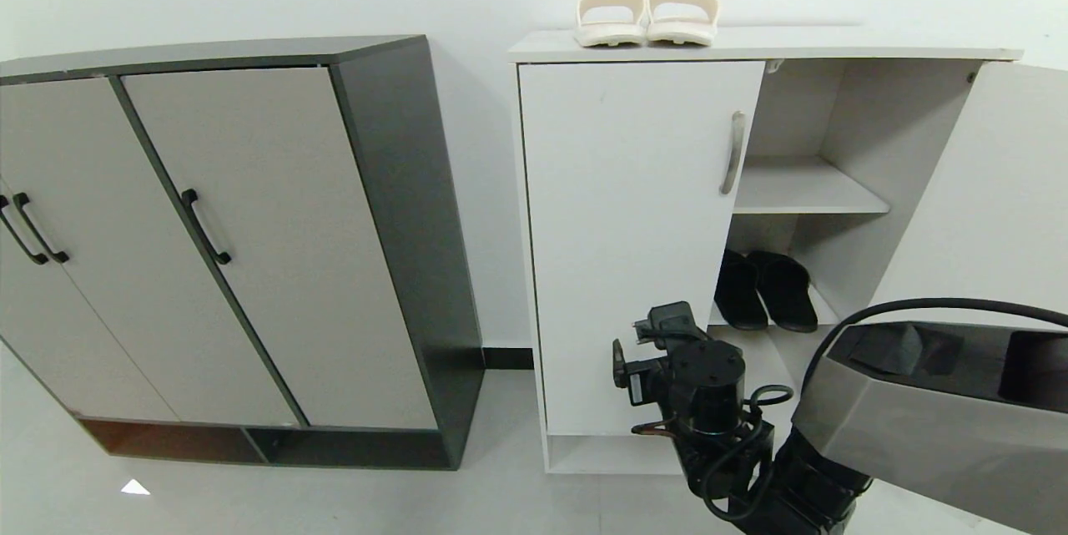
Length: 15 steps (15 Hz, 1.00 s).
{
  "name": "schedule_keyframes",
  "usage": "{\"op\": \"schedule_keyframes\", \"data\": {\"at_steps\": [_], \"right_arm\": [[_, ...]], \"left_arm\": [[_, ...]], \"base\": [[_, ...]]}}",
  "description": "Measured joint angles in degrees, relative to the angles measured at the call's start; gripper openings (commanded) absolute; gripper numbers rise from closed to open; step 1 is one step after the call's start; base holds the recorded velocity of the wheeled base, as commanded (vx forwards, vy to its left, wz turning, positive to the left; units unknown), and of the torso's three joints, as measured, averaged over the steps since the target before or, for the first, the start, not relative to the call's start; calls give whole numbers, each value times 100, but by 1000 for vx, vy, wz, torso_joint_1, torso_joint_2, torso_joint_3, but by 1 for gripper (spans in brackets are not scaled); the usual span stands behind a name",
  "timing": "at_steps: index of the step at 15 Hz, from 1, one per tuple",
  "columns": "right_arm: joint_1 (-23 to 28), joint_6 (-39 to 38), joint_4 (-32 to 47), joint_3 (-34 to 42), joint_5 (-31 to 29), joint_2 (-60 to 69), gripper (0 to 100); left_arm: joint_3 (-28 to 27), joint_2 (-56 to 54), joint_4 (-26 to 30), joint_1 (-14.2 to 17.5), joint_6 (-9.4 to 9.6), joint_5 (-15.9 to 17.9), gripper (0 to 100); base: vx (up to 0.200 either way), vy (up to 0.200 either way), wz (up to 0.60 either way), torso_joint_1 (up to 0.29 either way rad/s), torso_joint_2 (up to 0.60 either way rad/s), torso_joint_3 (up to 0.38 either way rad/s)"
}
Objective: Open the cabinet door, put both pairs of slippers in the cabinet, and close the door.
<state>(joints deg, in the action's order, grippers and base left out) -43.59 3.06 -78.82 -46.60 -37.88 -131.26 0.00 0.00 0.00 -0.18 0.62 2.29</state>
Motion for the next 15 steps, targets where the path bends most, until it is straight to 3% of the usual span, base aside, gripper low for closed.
{"op": "schedule_keyframes", "data": {"at_steps": [6, 15], "right_arm": [[-15, 0, -11, 2, 0, -16, 100], [5, -2, 30, 0, 6, -48, 100]], "left_arm": [[-2, 0, -10, 0, -9, 2, 0], [0, 0, -7, -4, -9, 0, 0]], "base": [[0, 0, 0, 28, -365, -343], [0, 0, 0, 133, -468, -334]]}}
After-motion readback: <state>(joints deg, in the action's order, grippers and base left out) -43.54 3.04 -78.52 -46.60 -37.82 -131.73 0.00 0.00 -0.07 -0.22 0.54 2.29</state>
